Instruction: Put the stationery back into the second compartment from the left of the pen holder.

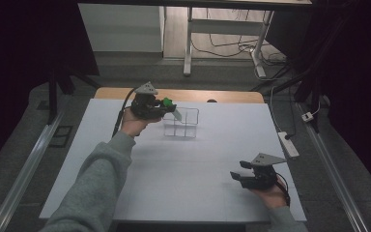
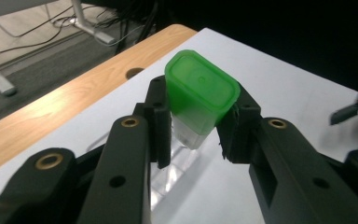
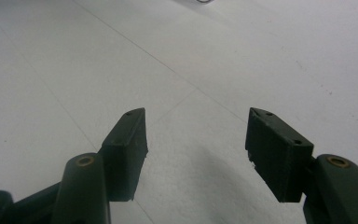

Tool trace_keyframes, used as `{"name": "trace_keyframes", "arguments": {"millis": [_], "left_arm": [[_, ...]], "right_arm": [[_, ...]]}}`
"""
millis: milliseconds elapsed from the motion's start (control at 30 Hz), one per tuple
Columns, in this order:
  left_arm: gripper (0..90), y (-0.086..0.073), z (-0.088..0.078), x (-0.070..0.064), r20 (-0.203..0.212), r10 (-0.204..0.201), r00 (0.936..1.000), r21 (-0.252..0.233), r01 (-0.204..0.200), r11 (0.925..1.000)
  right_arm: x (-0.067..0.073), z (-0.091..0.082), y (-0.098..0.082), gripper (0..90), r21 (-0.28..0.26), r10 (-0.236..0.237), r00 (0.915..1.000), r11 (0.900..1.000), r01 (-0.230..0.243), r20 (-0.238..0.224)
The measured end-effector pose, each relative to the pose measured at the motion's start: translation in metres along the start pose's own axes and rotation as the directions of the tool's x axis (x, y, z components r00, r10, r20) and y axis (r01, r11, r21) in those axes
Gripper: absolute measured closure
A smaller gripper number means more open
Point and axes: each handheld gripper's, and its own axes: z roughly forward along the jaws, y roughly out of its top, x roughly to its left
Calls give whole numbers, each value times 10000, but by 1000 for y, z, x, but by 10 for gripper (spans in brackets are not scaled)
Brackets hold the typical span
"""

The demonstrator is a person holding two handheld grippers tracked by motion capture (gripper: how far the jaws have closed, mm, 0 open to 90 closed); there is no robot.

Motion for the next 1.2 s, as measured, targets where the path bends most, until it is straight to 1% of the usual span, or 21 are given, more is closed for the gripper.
{"name": "trace_keyframes", "arguments": {"millis": [67,167,233,400,500,600,633,667,700,800,900,1000,1067,1133,1200], "left_arm": [[674,2,4,5,-91,-97,9999,89,98,9999],[674,3,10,13,-5,-460,9989,87,460,9989],[674,3,14,16,-60,-549,9985,193,550,9983],[672,3,23,18,-75,-565,9984,346,567,9978],[672,3,28,16,-230,-469,9986,422,478,9980],[664,2,31,15,-63,-491,9988,433,493,9978],[635,2,31,15,26,-507,9987,426,505,9978],[545,2,31,15,13,-548,9985,462,547,9974],[453,2,31,14,-53,-514,9987,520,516,9973],[385,1,26,11,-113,-339,9994,589,345,9977],[374,-4,18,6,-67,-145,9999,584,149,9982],[373,-13,8,0,-88,36,10000,636,-30,9980],[373,-21,2,-5,-292,274,9992,816,-249,9964],[374,-29,-4,-11,-268,360,9990,947,-333,9949],[375,-39,-10,-16,-376,495,9981,1105,-451,9929]], "right_arm": [[0,0,0,391,25,-25,10000,10000,25,-11],[0,1,0,390,48,-33,10000,10000,33,-31],[0,1,0,389,58,-18,10000,10000,18,-27],[-1,1,0,388,71,0,10000,10000,1,-16],[-1,1,0,388,69,-5,10000,10000,5,-12],[-1,1,0,387,24,23,10000,10000,-22,-33],[-1,1,0,387,10,30,10000,10000,-30,-30],[-1,1,-1,387,14,40,10000,10000,-40,-26],[-1,1,-1,386,12,45,10000,10000,-45,-28],[-1,0,0,386,20,33,10000,10000,-33,-15],[-2,-1,0,385,-9,94,10000,10000,-94,18],[-3,-2,0,385,-79,90,9999,9999,-90,46],[-3,-2,0,385,-100,128,9999,9999,-127,70],[-3,-2,-1,385,-131,141,9998,9998,-140,104],[-3,-2,-1,384,-140,145,9998,9998,-144,97]]}}
